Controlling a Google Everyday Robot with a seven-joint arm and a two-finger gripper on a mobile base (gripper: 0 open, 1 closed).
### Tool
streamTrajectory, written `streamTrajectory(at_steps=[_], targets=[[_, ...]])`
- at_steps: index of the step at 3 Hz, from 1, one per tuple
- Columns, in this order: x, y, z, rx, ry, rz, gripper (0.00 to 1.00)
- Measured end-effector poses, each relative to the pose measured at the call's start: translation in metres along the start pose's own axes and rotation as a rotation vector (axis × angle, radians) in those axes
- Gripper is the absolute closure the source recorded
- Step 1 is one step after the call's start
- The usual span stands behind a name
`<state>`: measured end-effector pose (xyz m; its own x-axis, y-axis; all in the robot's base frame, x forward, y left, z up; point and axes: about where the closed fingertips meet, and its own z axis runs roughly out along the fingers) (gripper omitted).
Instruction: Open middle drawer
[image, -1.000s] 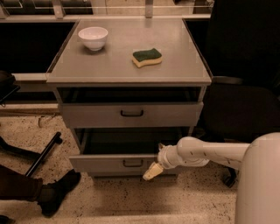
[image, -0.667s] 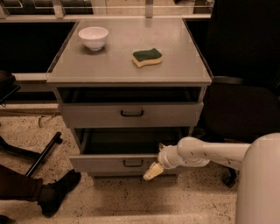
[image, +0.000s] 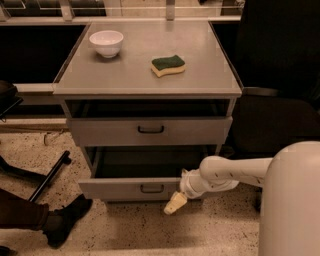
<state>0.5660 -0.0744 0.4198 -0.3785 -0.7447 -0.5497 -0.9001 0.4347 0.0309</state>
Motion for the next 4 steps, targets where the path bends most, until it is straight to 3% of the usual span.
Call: streamTrajectory(at_steps=[1,2,3,4], targets=[[0.024,0.036,-0.034,0.005,0.057,0.045,0.00],[0.063,0.091,-0.065,-0.017,0.121,0.085,0.00],[0.063,0.091,-0.065,-0.017,0.121,0.084,0.00],[0.040,0.082,-0.068,0.046,0.072,0.038,0.00]])
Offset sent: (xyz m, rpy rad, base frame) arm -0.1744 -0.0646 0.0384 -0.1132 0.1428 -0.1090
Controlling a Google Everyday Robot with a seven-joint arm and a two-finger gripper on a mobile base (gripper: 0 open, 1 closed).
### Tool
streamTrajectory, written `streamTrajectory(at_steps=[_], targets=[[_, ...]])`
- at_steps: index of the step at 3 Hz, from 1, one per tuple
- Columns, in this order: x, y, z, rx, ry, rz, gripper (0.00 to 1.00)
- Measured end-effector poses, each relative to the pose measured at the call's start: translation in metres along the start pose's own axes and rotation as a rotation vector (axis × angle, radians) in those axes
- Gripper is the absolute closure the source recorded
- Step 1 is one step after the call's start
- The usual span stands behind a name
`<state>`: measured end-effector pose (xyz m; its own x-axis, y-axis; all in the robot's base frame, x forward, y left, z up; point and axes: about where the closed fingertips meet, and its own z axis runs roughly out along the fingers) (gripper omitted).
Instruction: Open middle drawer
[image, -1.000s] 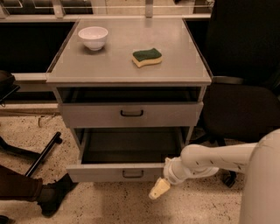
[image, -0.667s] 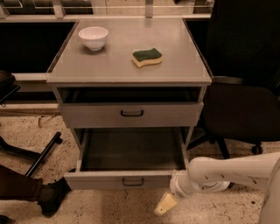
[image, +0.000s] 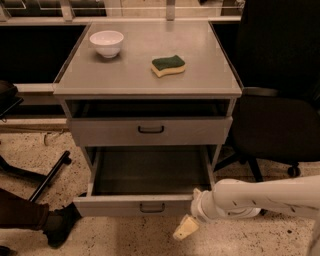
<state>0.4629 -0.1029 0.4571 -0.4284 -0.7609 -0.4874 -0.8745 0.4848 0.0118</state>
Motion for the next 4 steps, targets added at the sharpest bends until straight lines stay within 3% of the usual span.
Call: streamTrajectory(at_steps=[1,2,3,4], targets=[[-0.049,-0.013,0.000,0.081,-0.066,-0.079,0.00],[-0.078,-0.018,0.025,0.069,-0.062,-0.124,0.00],[-0.069,-0.020,0.060,0.002,-0.012,-0.115,0.00],[-0.034,-0.009,0.077,-0.076,0.043,-0.071,0.00]])
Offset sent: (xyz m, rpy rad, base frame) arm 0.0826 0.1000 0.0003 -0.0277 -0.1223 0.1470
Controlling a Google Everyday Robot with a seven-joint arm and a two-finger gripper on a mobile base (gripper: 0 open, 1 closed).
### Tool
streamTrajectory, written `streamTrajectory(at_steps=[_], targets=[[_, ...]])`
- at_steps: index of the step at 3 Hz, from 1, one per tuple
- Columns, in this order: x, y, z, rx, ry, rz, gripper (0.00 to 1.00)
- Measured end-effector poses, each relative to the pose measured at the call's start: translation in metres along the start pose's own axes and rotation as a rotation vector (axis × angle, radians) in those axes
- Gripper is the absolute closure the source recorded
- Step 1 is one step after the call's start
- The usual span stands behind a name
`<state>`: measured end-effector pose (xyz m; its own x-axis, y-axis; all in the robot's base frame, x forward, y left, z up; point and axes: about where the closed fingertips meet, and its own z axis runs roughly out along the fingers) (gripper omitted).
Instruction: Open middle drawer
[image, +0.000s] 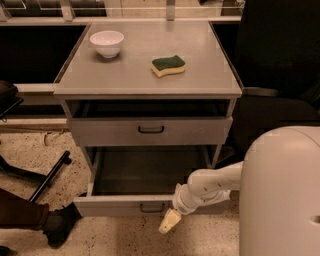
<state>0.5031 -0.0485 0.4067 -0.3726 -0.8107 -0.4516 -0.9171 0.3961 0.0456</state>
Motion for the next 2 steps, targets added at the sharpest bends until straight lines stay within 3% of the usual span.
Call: streamTrajectory(at_steps=[2], targets=[[0.0041,0.0054,-0.0049,-0.018,0.007,0.009,0.00]])
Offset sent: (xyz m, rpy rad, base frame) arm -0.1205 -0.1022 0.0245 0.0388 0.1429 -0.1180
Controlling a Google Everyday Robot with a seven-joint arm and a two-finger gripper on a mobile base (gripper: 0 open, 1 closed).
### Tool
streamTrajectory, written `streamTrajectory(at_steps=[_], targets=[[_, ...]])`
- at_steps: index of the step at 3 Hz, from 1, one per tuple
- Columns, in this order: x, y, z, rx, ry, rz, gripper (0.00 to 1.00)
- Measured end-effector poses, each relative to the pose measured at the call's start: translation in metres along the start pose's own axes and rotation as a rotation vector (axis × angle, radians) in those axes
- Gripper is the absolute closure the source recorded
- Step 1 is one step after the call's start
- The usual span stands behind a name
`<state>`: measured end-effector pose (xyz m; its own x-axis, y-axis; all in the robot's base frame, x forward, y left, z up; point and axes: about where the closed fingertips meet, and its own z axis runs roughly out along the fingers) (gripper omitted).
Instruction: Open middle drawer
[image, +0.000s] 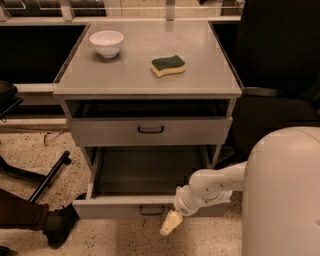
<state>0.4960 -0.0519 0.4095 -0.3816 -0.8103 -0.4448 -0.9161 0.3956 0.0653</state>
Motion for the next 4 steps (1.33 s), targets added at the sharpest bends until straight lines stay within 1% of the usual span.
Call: streamTrajectory(at_steps=[1,2,3,4], targets=[[0.037,0.025,-0.025,-0.021,0.008,0.051,0.00],[0.039,0.026,-0.030,-0.024,0.009,0.055,0.00],[0.071,0.053,-0.052,-0.065,0.021,0.096,0.00],[0.071,0.053,-0.052,-0.065,0.021,0.096,0.00]])
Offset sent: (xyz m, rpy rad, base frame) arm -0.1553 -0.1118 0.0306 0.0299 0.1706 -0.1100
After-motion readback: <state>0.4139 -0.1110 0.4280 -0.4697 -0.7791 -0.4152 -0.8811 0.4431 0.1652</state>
